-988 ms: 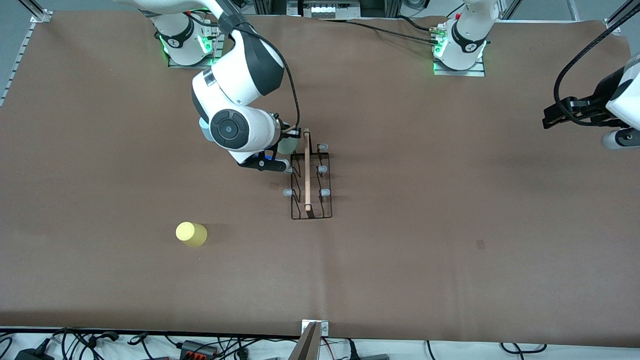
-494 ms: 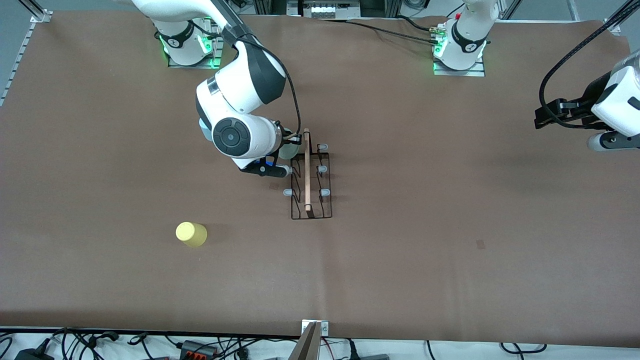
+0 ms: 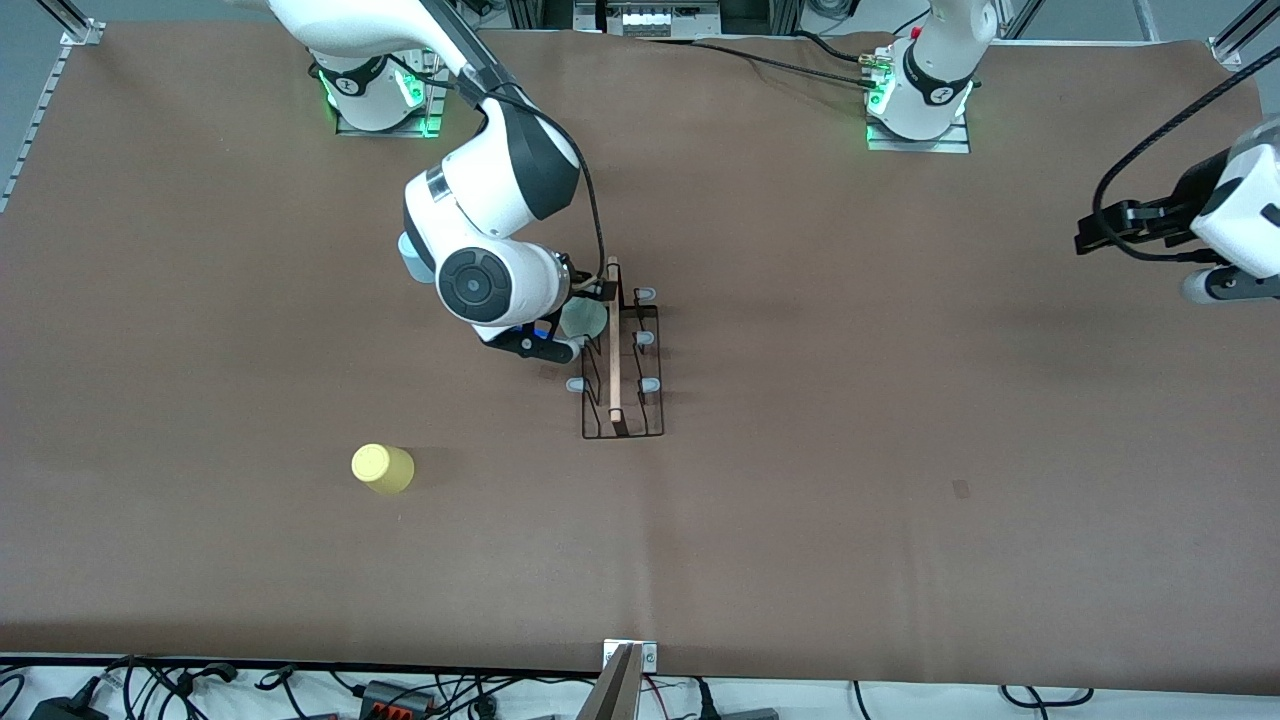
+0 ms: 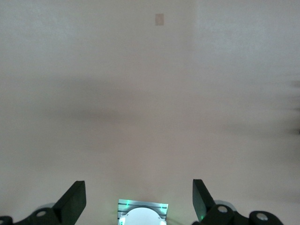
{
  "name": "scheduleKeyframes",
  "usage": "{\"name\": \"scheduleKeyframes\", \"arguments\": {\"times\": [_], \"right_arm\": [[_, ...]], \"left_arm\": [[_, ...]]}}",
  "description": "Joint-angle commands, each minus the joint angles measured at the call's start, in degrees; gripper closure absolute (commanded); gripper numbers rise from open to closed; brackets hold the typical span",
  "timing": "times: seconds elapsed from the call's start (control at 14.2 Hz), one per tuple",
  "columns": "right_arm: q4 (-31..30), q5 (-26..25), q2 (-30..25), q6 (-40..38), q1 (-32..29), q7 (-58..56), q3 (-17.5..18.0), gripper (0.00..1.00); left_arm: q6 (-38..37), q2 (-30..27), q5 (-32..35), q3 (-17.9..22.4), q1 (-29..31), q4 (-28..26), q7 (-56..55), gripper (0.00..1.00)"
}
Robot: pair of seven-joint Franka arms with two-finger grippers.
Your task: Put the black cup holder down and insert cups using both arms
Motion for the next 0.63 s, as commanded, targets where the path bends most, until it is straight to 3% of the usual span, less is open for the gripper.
{"name": "scheduleKeyframes", "arguments": {"times": [0.0, 0.14, 0.21, 0.42, 0.56], "right_arm": [[2.3, -1.6, -2.2, -1.2, -0.9, 2.3, -5.8, 0.00], [2.5, -3.2, -1.4, 0.3, -1.3, 1.9, -12.4, 0.00], [2.6, -4.1, 0.1, 3.7, -1.8, 0.5, -15.0, 0.00], [2.7, -8.3, 3.7, 12.2, -7.0, -13.1, -16.1, 0.00], [2.7, -8.4, 6.2, 17.2, -10.6, -23.9, -16.0, 0.00]], "left_arm": [[5.3, -8.3, -1.4, 2.7, -1.1, -11.0, 2.7, 0.00], [10.8, -14.7, -1.4, 2.8, -1.0, -20.4, 2.7, 0.00], [11.0, -15.1, -1.4, 3.1, -0.6, -21.1, 2.8, 0.00], [11.3, -12.7, -3.0, 3.5, -1.2, -17.2, 3.5, 0.00], [10.6, -10.9, -3.1, 3.7, -1.6, -14.8, 3.5, 0.00]]}}
